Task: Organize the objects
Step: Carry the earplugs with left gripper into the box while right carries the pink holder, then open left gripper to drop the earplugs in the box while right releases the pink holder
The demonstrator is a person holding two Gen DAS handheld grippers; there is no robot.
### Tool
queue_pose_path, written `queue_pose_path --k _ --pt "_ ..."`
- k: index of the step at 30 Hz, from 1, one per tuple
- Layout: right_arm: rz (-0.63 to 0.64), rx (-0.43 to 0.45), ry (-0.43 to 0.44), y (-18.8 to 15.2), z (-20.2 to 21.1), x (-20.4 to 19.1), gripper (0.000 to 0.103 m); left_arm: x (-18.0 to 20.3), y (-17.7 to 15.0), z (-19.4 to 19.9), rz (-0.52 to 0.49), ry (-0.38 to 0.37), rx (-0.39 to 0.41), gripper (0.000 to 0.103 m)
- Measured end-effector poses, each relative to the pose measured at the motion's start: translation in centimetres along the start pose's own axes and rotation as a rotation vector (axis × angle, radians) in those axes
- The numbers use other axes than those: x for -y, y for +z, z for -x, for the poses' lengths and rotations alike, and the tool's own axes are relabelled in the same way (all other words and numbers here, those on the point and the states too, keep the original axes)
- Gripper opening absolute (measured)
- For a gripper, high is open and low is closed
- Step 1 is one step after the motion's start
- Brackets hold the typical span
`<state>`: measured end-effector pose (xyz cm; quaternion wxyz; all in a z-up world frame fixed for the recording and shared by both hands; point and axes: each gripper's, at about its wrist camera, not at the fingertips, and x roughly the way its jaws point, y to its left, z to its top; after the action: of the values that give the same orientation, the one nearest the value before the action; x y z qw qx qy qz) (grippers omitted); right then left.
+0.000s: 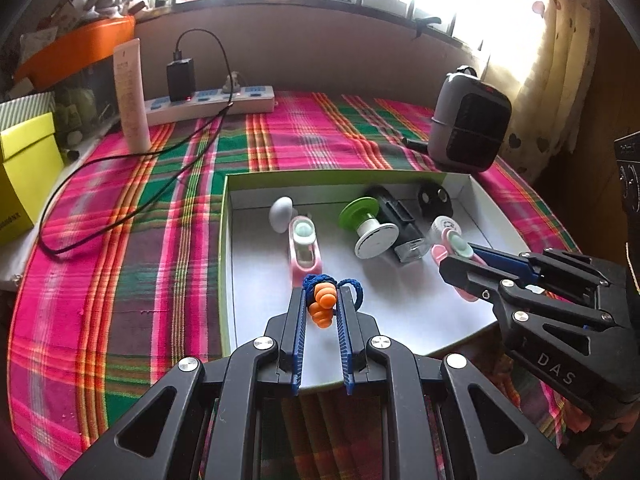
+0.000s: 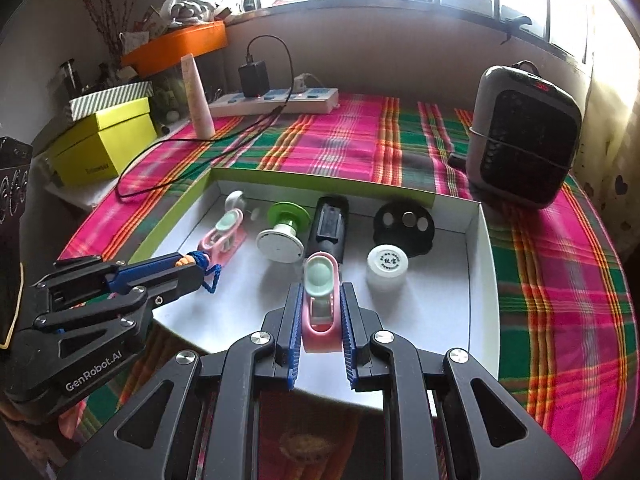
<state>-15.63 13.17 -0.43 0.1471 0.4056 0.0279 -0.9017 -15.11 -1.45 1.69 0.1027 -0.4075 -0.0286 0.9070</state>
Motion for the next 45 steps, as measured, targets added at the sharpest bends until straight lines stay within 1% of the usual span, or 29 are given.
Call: queue_pose_path --k 4,10,24,32,33,35,36,41,45 --pt "-0.002 -0.017 -0.005 0.0 -0.6 0.2 0.018 -0.2 0.0 -0.5 0.006 0.003 -0.013 0.014" --pt "-0.003 -0.04 -0.008 -0.2 -1.4 0.3 0.019 -0.1 0.0 -0.7 0.002 0.006 -0.013 0.014" --pt "0.0 -0.035 -0.007 -0.2 -1.4 0.2 0.019 -0.1 0.0 -0.8 0.0 0.006 -0.013 0.015" --pt "0.001 -0.027 -0.018 -0.3 -1.1 0.1 0.019 0.1 -0.2 -0.5 -0.005 -0.001 -0.011 0.027" --pt "0.001 -0.026 -0.019 -0.3 -1.1 0.1 0.02 0.1 -0.2 -0.5 -0.004 0.0 -0.01 0.027" --pt "0.0 -0.026 -0.023 -0.4 -0.9 0.1 0.026 0.2 -0.2 -0.3 -0.007 0.004 -0.008 0.029" --pt "-0.001 -0.024 -0.023 -0.4 -0.8 0.1 0.027 0.2 -0.2 -0.2 -0.007 0.005 -0.007 0.029" --pt "0.002 -0.015 -0.03 -0.5 -0.3 -0.1 0.027 0.3 -0.3 0.1 -0.009 0.014 0.001 0.035" --pt "0.004 -0.006 -0.036 -0.7 0.2 -0.4 0.027 0.4 -0.4 0.5 -0.007 0.01 0.005 0.036"
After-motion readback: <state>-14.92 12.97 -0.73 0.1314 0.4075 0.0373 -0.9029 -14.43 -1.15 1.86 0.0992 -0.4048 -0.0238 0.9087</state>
